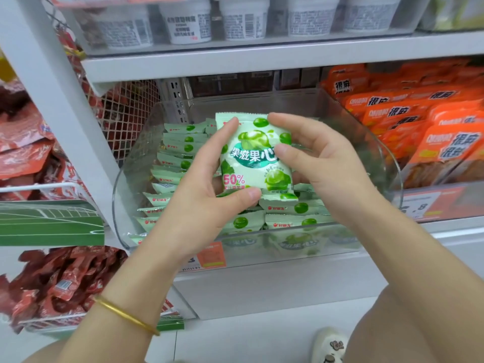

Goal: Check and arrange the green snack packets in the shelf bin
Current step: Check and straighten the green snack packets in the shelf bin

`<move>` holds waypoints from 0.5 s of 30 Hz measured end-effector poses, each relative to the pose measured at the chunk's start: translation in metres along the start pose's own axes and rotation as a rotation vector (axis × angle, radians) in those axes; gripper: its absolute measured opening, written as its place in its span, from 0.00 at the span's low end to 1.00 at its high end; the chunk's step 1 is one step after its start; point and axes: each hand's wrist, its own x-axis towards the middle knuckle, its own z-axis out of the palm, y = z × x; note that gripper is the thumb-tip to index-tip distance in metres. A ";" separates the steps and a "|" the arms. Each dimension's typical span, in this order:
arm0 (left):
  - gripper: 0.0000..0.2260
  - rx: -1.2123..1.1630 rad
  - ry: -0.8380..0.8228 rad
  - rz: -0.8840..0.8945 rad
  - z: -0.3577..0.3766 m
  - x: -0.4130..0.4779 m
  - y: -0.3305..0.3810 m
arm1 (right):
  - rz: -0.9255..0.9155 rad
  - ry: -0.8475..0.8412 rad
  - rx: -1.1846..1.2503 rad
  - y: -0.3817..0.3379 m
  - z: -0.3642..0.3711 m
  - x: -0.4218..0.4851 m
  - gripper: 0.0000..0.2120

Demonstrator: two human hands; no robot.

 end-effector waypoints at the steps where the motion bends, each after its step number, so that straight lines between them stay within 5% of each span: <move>1: 0.36 0.027 -0.010 0.002 0.001 0.000 -0.001 | 0.017 0.011 0.018 0.001 -0.002 0.000 0.16; 11: 0.35 0.198 0.089 0.053 0.008 0.005 -0.003 | 0.036 0.038 0.059 0.003 -0.007 0.000 0.15; 15: 0.25 0.662 0.235 0.176 0.004 0.004 -0.007 | 0.021 0.051 0.058 0.000 -0.006 0.000 0.14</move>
